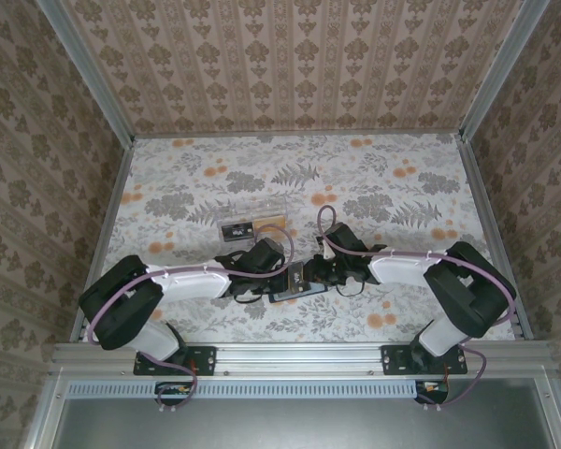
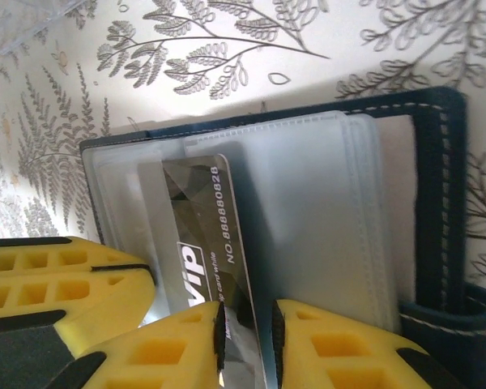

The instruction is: Take the credit cards out of the card holder

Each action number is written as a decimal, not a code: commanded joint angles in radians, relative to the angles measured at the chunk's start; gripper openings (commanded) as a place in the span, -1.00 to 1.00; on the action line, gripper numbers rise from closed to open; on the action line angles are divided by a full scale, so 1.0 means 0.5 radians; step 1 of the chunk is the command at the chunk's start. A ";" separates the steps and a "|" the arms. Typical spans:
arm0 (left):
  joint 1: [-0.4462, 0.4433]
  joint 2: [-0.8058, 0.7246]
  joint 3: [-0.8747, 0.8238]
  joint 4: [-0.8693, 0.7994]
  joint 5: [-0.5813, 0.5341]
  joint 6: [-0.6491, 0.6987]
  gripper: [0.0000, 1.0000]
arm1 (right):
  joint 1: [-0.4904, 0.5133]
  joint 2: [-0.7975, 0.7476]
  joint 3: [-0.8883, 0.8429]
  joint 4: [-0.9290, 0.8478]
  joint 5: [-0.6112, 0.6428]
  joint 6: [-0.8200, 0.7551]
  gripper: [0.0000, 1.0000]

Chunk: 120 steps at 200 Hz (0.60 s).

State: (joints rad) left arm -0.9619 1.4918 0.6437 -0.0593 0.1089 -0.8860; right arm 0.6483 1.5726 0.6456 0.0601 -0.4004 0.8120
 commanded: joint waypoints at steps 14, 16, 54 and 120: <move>-0.021 0.048 -0.004 -0.075 0.009 -0.002 -1.00 | -0.011 0.048 -0.020 0.127 -0.162 0.042 -0.61; -0.021 0.048 -0.002 -0.076 0.011 -0.003 -1.00 | -0.011 0.048 -0.021 0.128 -0.163 0.046 -0.63; -0.019 0.036 0.010 -0.114 -0.002 0.010 -1.00 | -0.026 -0.005 -0.036 0.072 -0.111 0.040 -1.00; -0.004 -0.043 0.007 -0.194 -0.050 0.036 -1.00 | -0.192 -0.270 -0.117 -0.155 -0.057 -0.075 -1.00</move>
State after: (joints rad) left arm -0.9619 1.4872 0.6460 -0.0731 0.1043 -0.8852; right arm 0.5934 1.4986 0.6174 0.0673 -0.4625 0.8074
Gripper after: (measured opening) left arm 0.049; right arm 0.067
